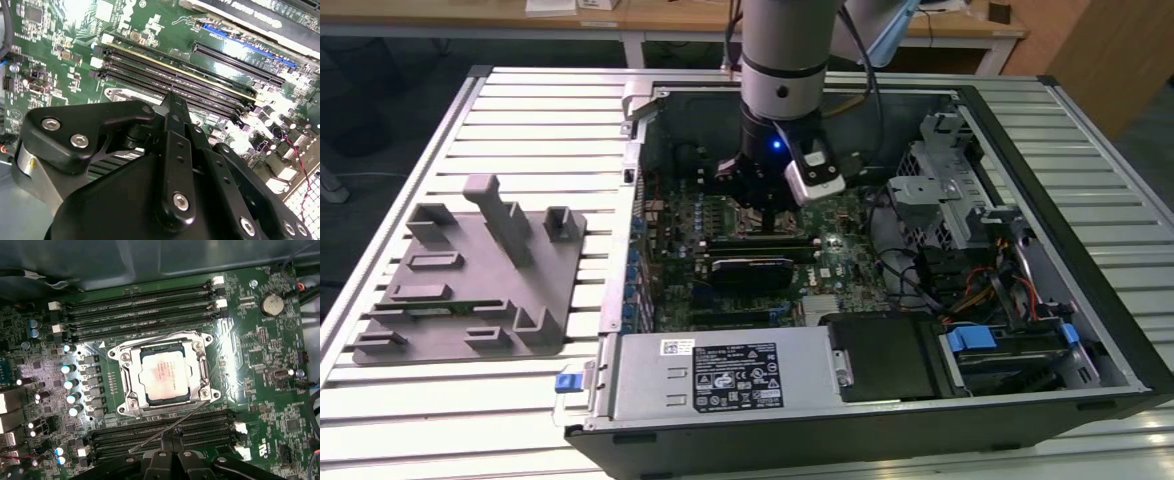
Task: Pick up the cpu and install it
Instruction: 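Install the second cpu locking lever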
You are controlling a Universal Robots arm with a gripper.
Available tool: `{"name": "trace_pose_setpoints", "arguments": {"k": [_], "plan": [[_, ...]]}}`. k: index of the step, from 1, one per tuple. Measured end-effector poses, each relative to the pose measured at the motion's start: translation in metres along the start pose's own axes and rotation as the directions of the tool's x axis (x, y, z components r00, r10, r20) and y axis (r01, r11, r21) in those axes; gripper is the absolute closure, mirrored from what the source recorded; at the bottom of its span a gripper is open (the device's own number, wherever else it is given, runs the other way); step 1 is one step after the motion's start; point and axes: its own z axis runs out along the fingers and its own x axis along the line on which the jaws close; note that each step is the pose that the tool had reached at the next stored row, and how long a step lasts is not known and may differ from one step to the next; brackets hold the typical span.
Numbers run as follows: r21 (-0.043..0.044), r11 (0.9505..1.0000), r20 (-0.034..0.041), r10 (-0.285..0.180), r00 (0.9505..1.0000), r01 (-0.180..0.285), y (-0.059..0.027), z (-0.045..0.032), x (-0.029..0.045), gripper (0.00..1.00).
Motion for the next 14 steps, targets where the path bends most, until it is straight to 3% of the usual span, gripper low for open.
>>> {"name": "trace_pose_setpoints", "arguments": {"k": [4,7,11,14], "plan": [[-0.0200,0.9989,-0.0011,-0.042,0.9991,0.042,0.0000,0.0002,0.0000,0.89],[-0.0295,0.9972,-0.0011,-0.068,0.9977,0.068,0.0000,0.0006,0.0003,0.89],[-0.0403,0.9939,-0.0006,-0.102,0.9948,0.102,-0.0004,0.0017,0.0018,0.89],[-0.0418,0.9928,-0.0003,-0.113,0.9936,0.112,-0.0019,0.0027,0.0049,0.89]]}}
